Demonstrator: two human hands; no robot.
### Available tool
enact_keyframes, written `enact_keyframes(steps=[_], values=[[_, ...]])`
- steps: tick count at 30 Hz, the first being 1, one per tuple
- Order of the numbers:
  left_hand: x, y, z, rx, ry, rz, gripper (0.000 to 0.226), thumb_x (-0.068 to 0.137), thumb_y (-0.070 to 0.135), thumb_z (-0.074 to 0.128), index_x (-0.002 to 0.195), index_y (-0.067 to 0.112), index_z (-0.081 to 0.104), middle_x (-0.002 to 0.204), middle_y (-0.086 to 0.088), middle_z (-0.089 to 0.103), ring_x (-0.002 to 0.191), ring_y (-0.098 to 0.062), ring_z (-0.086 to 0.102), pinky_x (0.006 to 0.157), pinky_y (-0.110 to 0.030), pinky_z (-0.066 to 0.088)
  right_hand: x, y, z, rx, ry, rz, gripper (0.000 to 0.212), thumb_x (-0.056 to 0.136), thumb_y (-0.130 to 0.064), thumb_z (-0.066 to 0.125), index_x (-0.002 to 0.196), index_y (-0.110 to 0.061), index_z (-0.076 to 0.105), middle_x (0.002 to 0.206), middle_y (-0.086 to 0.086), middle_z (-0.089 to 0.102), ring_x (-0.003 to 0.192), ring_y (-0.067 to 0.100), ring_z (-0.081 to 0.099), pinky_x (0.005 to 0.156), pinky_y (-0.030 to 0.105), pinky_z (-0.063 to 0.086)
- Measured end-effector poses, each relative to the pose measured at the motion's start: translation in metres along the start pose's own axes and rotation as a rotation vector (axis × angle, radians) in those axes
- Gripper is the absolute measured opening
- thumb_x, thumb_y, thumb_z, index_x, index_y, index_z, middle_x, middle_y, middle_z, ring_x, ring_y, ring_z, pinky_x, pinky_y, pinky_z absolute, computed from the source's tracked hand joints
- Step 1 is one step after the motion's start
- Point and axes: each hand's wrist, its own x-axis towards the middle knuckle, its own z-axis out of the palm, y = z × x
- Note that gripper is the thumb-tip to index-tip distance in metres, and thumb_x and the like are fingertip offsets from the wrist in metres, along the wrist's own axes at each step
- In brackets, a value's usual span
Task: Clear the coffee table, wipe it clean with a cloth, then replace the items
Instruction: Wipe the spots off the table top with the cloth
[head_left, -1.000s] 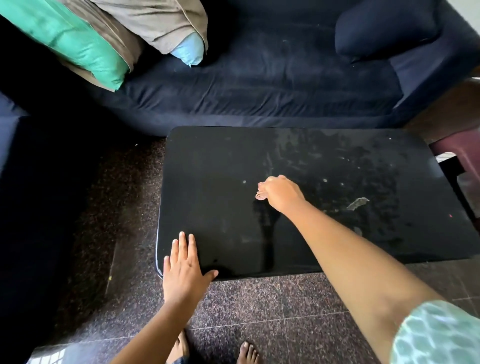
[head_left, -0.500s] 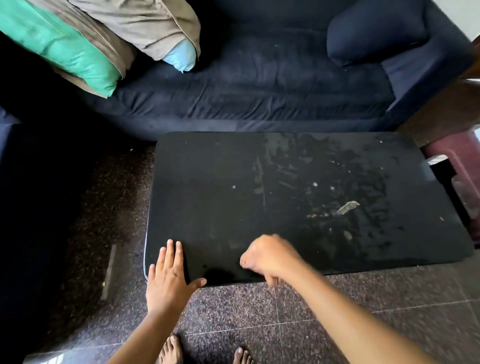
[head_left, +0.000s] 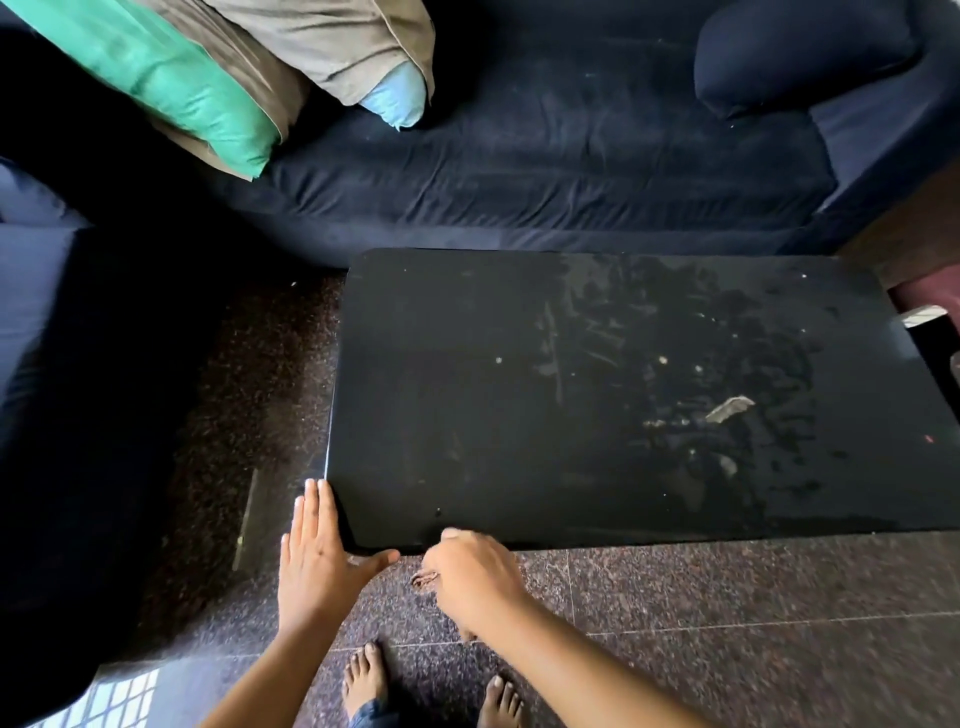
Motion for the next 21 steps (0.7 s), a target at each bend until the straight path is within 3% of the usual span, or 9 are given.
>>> enact_keyframes(steps=[2,4,6,9,12,15,17,19,21], values=[[0.003,-0.006,0.0,-0.005,0.002,0.011,0.127,0.062,0.06,0.076,0.152,0.009,0.002,0.16,-0.005,0.002,0.148,-0.021,0.003,0.117,-0.044,0.018,0.0,0.01,-0.02,0.194,-0.004,0.135,0.022,0.084,-0.029,0.059,0.101,-0.023,0.072,0.081,0.008,0.072,0.081,0.021,0.069,0.075,0.029,0.055],[0.006,-0.01,0.0,-0.005,0.0,0.03,0.128,0.061,0.06,0.078,0.152,0.008,0.005,0.16,-0.006,0.007,0.148,-0.021,0.008,0.117,-0.042,0.019,0.015,0.035,-0.043,0.204,0.179,0.281,0.025,0.084,-0.039,0.053,0.094,-0.025,0.071,0.064,0.004,0.067,0.069,0.016,0.066,0.064,0.025,0.051],[0.008,-0.01,0.0,-0.014,-0.012,0.042,0.128,0.06,0.058,0.079,0.152,0.008,0.006,0.16,-0.006,0.011,0.147,-0.021,0.011,0.117,-0.04,0.02,0.035,0.063,-0.061,0.1,0.394,0.384,0.021,0.089,-0.033,0.051,0.093,-0.021,0.068,0.077,-0.001,0.058,0.082,0.021,0.061,0.062,0.028,0.041],[0.009,-0.011,0.0,-0.023,0.009,0.056,0.128,0.059,0.057,0.081,0.152,0.008,0.008,0.159,-0.006,0.016,0.146,-0.022,0.018,0.115,-0.041,0.026,0.077,0.073,-0.068,-0.056,0.472,0.405,0.018,0.092,-0.013,0.05,0.104,-0.015,0.063,0.105,0.005,0.055,0.102,0.028,0.052,0.066,0.031,0.04],[0.012,-0.013,0.001,-0.003,0.002,0.061,0.127,0.059,0.059,0.079,0.152,0.009,0.009,0.158,-0.005,0.019,0.145,-0.021,0.02,0.113,-0.042,0.029,0.1,0.04,-0.055,-0.196,0.436,0.29,0.024,0.095,-0.015,0.047,0.111,-0.014,0.065,0.112,0.006,0.053,0.105,0.029,0.049,0.076,0.035,0.045],[0.012,-0.012,0.001,-0.024,-0.019,0.049,0.126,0.062,0.056,0.08,0.152,0.009,0.005,0.16,-0.004,0.012,0.147,-0.019,0.014,0.116,-0.041,0.024,0.085,-0.01,-0.018,-0.35,0.401,0.171,0.018,0.082,-0.015,0.057,0.092,-0.018,0.071,0.096,0.003,0.059,0.093,0.025,0.056,0.072,0.033,0.047],[0.011,-0.012,0.001,-0.06,-0.015,0.051,0.121,0.066,0.046,0.081,0.152,0.009,0.004,0.16,-0.004,0.01,0.147,-0.019,0.011,0.116,-0.04,0.021,0.058,-0.041,0.0,-0.296,0.339,0.142,0.02,0.078,-0.014,0.056,0.086,-0.017,0.074,0.089,0.003,0.06,0.086,0.025,0.057,0.068,0.033,0.049],[0.01,-0.014,0.001,-0.079,-0.028,0.057,0.109,0.075,0.031,0.074,0.152,0.012,0.001,0.16,-0.003,0.006,0.148,-0.018,0.008,0.117,-0.039,0.018,0.042,-0.057,0.018,-0.122,0.146,0.039,0.023,0.087,-0.009,0.05,0.098,-0.008,0.07,0.101,0.011,0.061,0.096,0.032,0.056,0.078,0.037,0.048],[0.011,-0.021,0.0,-0.056,-0.038,0.077,0.108,0.076,0.029,0.074,0.152,0.014,-0.001,0.16,0.0,0.004,0.148,-0.018,0.007,0.117,-0.038,0.018,0.034,-0.057,0.005,0.153,-0.048,0.095,0.019,0.082,-0.017,0.054,0.081,-0.008,0.071,0.084,0.011,0.07,0.082,0.026,0.067,0.067,0.028,0.05]])
